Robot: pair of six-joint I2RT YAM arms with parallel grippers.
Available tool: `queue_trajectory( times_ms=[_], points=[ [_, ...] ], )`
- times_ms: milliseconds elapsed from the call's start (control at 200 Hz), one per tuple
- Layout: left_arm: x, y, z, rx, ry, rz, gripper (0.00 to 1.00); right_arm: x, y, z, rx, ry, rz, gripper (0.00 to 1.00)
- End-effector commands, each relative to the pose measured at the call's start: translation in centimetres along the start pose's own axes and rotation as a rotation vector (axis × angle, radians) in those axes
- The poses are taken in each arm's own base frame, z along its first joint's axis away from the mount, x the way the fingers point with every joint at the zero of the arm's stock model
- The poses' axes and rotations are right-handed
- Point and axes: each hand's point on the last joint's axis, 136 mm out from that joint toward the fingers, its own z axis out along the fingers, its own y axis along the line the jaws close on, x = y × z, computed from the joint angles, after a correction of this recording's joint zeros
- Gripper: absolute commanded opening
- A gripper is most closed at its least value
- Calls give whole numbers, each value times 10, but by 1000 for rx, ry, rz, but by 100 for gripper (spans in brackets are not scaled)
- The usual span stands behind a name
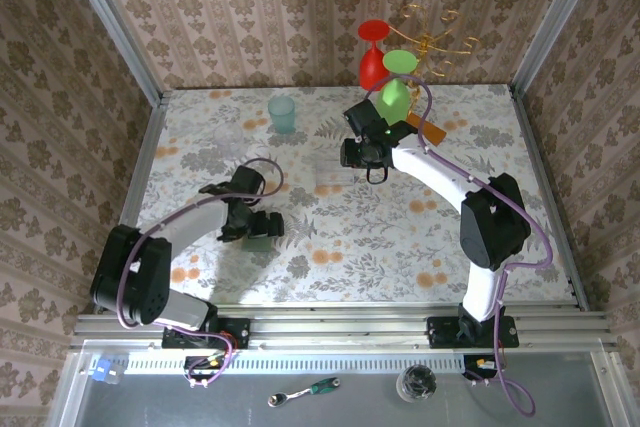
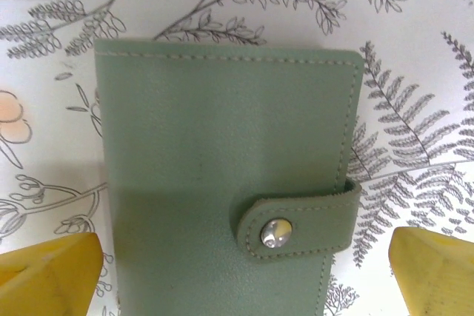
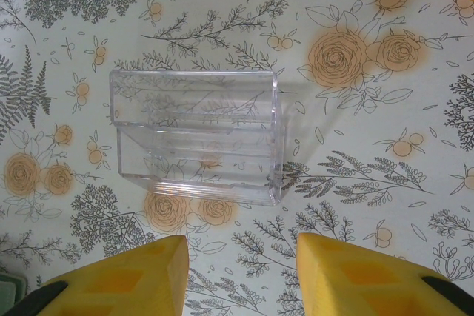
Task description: Take the credit cards out of the card holder
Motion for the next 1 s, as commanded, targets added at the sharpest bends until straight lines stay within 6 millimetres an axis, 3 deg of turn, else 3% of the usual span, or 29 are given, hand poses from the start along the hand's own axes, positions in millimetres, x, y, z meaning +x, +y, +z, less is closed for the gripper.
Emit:
queue_trajectory(
  times_ms=[0, 350, 600, 775, 995],
  points=[
    [-2, 8, 0, -69, 18, -14, 100, 0, 3, -10, -18, -11, -7, 45],
    [-5, 5, 12, -73, 58, 2, 100, 5, -2, -7, -1, 0, -8, 45],
    [-7, 0, 12, -51, 63, 4, 88, 6, -2, -7, -2, -1, -5, 45],
    [-5, -17, 8, -42, 62, 48, 81, 6, -2, -8, -5, -8, -2, 45],
    [-10, -40, 0, -12, 45, 56, 80, 6, -8, -13, -8, -11, -5, 45]
  ],
)
